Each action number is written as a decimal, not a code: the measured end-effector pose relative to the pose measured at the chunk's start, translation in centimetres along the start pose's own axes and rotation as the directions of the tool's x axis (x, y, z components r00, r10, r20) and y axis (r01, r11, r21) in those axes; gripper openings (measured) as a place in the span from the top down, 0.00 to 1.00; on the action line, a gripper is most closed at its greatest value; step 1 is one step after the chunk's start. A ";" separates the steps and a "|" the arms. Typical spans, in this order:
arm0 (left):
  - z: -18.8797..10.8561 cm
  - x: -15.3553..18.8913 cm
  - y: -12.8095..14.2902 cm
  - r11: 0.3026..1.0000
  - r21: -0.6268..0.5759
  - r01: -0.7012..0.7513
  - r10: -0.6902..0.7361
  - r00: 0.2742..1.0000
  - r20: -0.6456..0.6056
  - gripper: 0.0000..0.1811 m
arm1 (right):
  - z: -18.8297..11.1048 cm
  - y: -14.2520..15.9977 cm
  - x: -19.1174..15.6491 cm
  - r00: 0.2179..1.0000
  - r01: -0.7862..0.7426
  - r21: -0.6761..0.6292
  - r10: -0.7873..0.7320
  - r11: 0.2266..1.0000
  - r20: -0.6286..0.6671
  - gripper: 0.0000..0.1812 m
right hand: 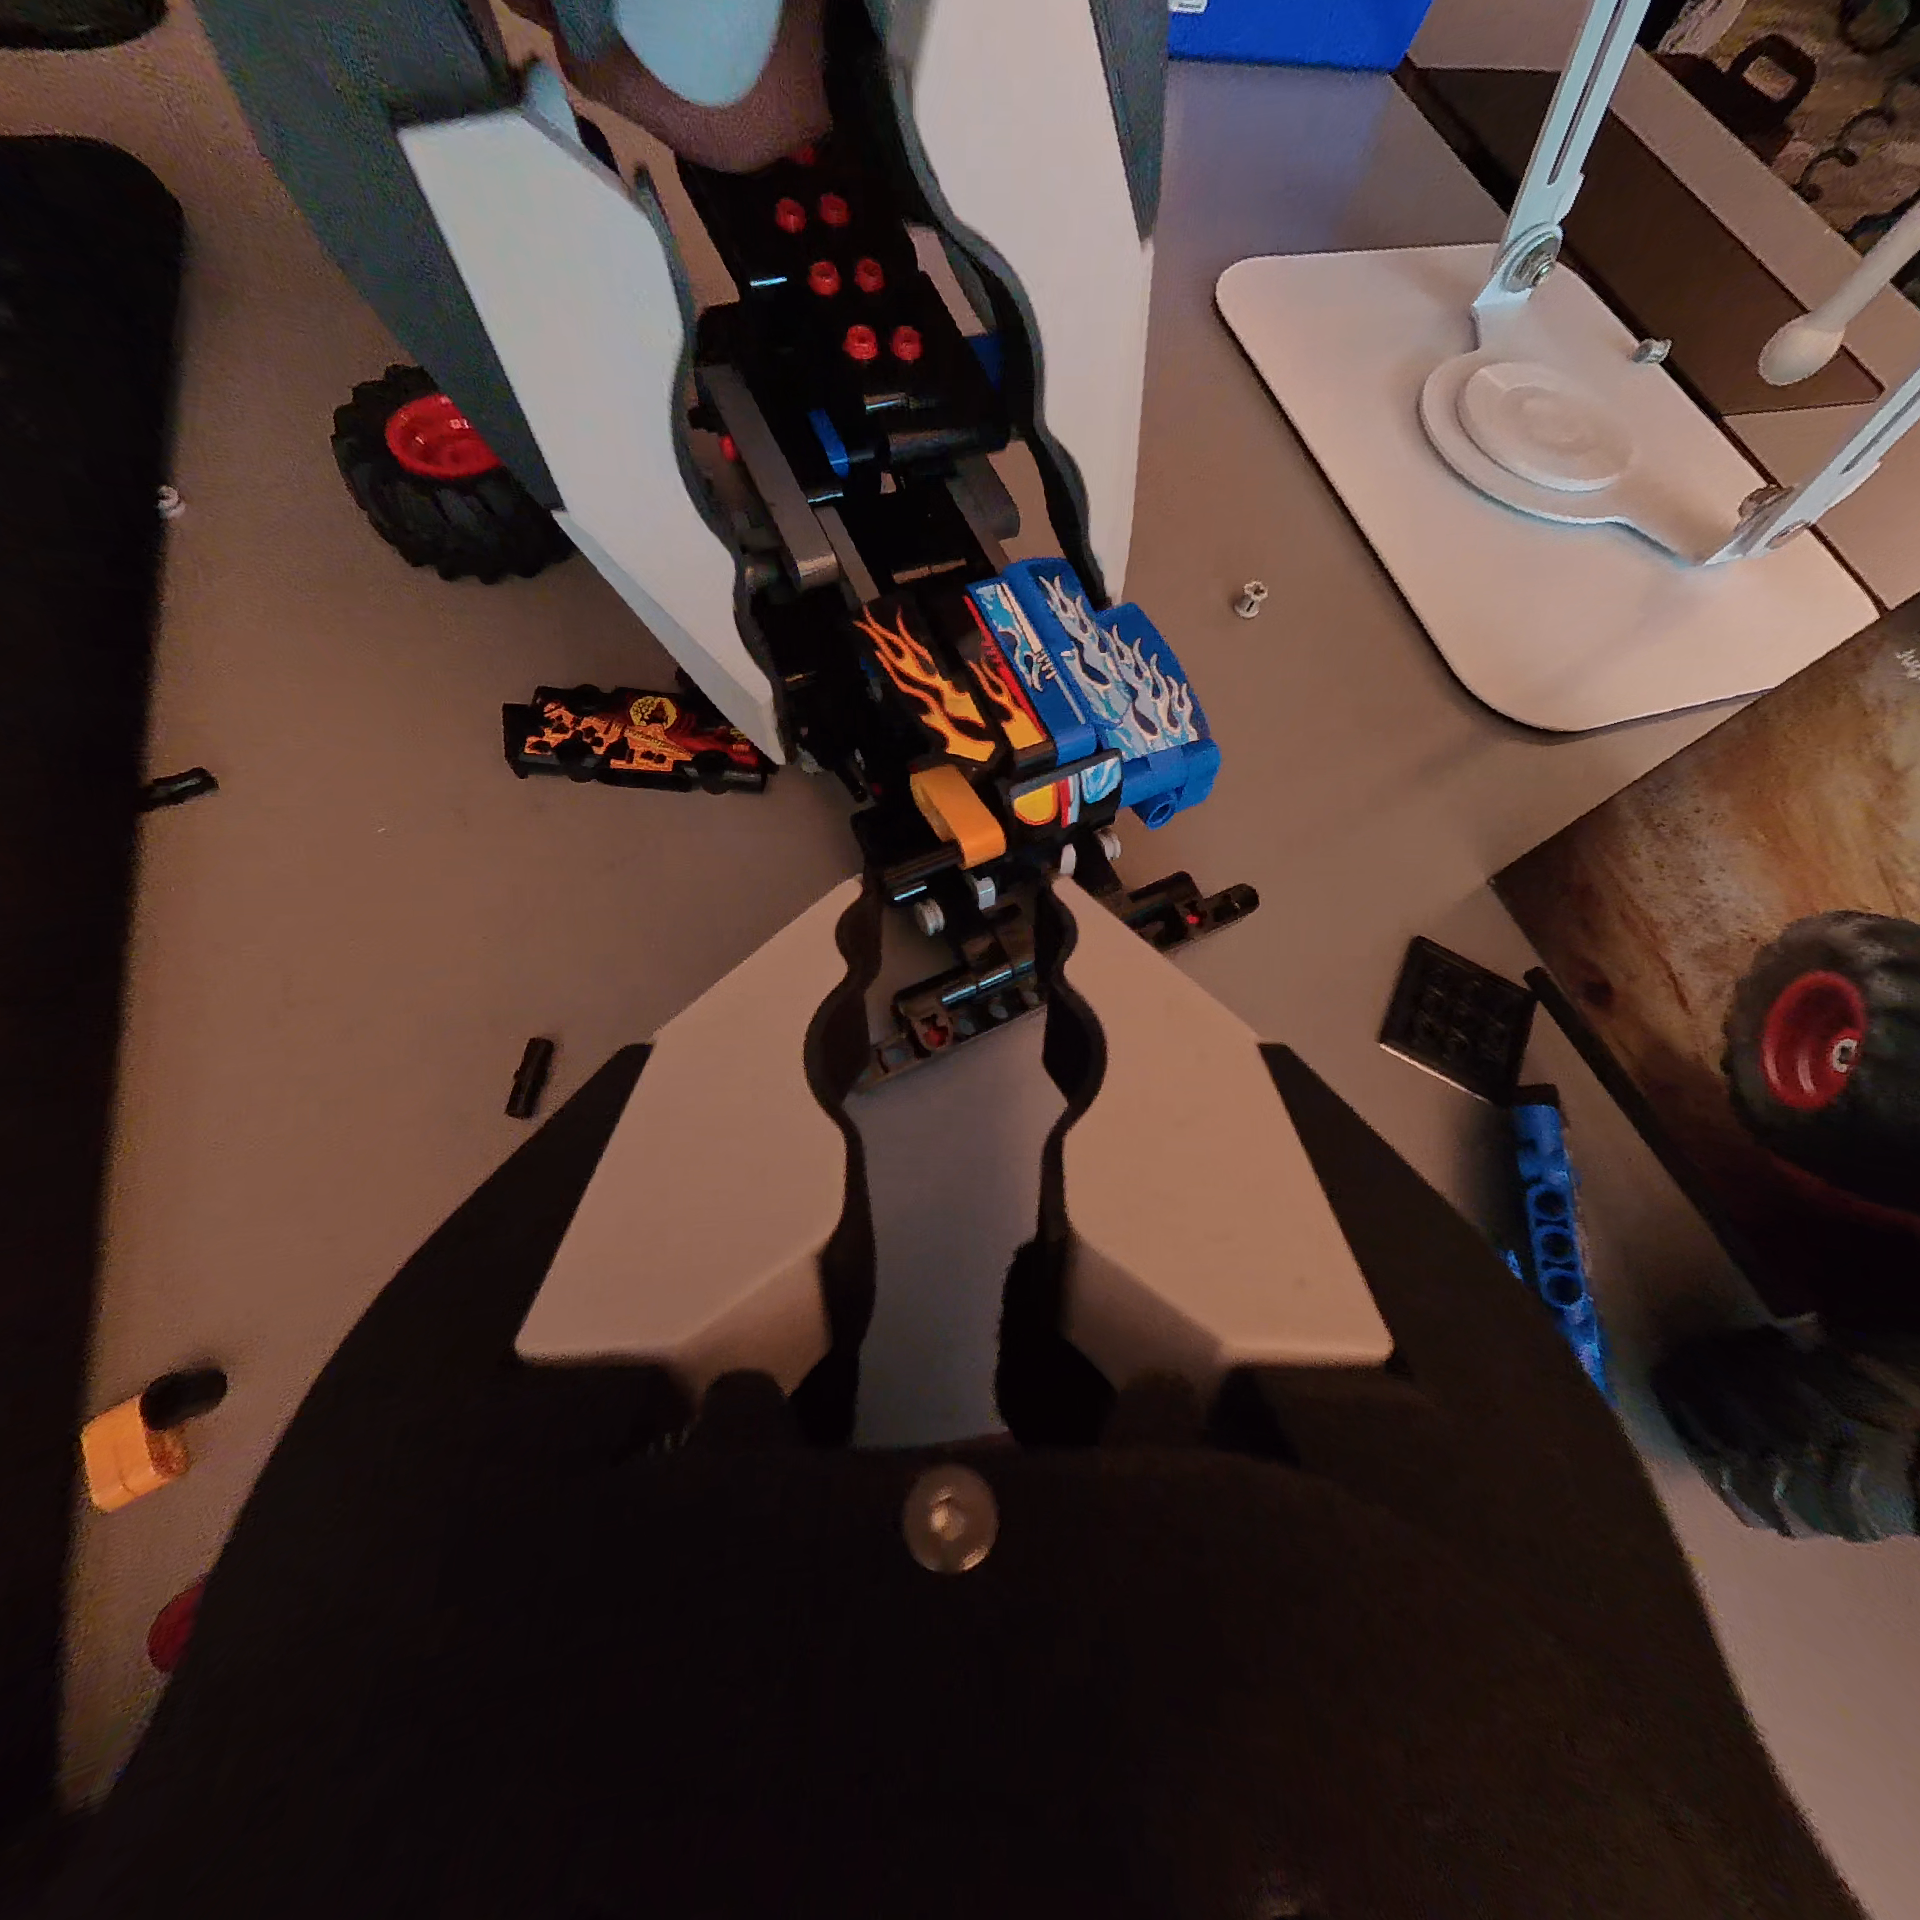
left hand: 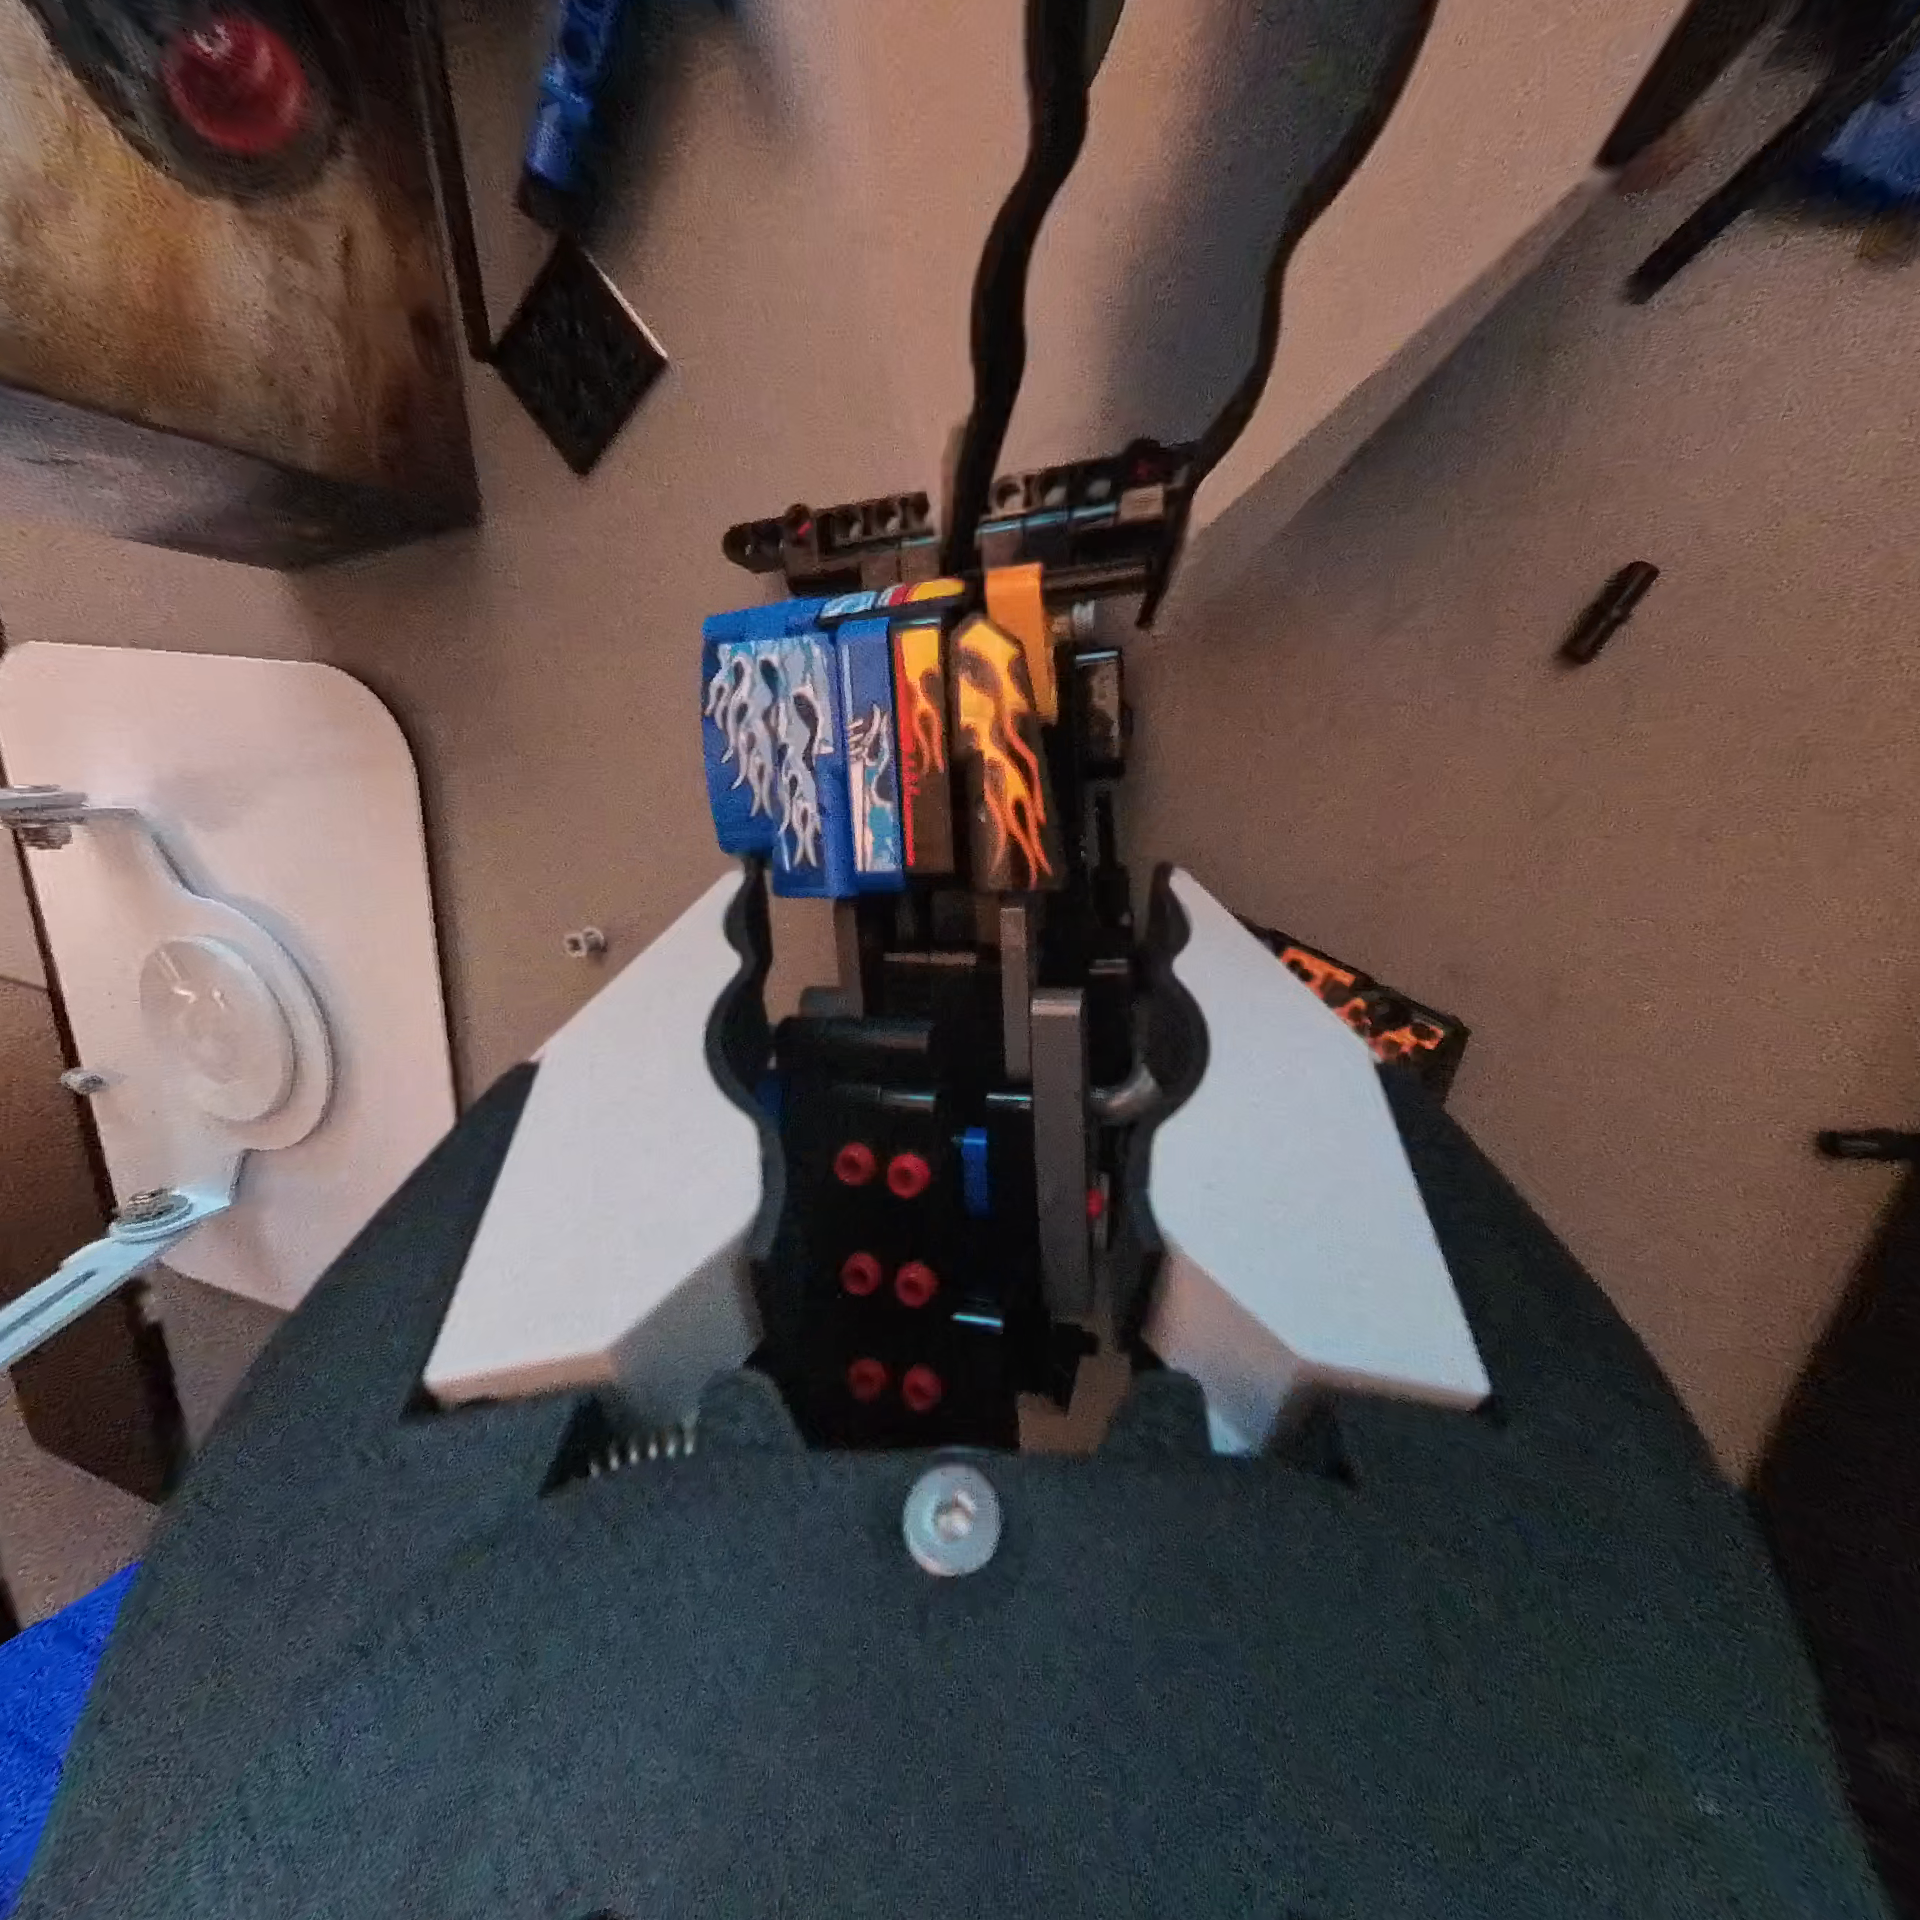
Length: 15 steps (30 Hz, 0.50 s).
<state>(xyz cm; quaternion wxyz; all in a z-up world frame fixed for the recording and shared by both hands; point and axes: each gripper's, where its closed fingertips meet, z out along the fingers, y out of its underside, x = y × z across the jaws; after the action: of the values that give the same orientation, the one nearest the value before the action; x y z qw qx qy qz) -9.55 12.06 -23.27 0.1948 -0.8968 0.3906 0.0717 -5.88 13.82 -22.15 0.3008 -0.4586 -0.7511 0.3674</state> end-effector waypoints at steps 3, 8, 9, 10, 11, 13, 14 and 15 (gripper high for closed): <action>0.2 -0.4 0.1 1.000 -0.018 -0.005 0.005 1.000 0.003 0.68 | 0.1 -0.1 -0.1 1.000 0.004 0.007 -0.004 1.000 0.016 0.87; 0.4 -0.7 0.3 0.999 -0.039 -0.015 0.015 1.000 -0.001 0.70 | 0.4 0.0 0.2 0.999 0.037 -0.003 -0.037 0.999 0.031 0.94; 0.4 -0.7 0.3 0.999 -0.040 -0.016 0.015 1.000 -0.004 0.70 | 0.4 0.0 0.2 0.998 0.049 -0.007 -0.049 0.999 0.029 0.95; 0.4 -0.8 0.2 0.999 -0.034 -0.009 0.008 1.000 -0.003 0.70 | 0.5 0.0 0.2 0.998 0.056 -0.009 -0.056 0.998 0.032 0.98; 0.5 -0.8 0.2 0.999 -0.031 -0.013 0.013 1.000 0.002 0.70 | 0.5 0.0 0.2 0.998 0.058 -0.012 -0.057 0.998 0.035 0.98; 0.4 -0.8 0.3 0.999 -0.040 -0.019 0.020 1.000 0.017 0.70 | 0.5 0.0 0.4 0.998 0.042 -0.014 -0.041 0.999 0.045 0.99; 0.4 -0.8 0.3 0.999 -0.041 -0.021 0.021 1.000 0.020 0.70 | 0.5 0.0 0.4 0.998 0.037 -0.015 -0.036 0.999 0.050 0.99; 0.4 -0.8 0.3 0.999 -0.040 -0.021 0.022 1.000 0.017 0.71 | 0.6 0.0 0.4 0.998 0.039 -0.018 -0.038 0.999 0.050 1.00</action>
<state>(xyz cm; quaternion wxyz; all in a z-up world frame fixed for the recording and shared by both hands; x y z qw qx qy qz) -10.30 12.59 -23.54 0.1795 -0.8957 0.3969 0.0894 -6.49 14.07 -22.41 0.2846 -0.4375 -0.7706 0.3657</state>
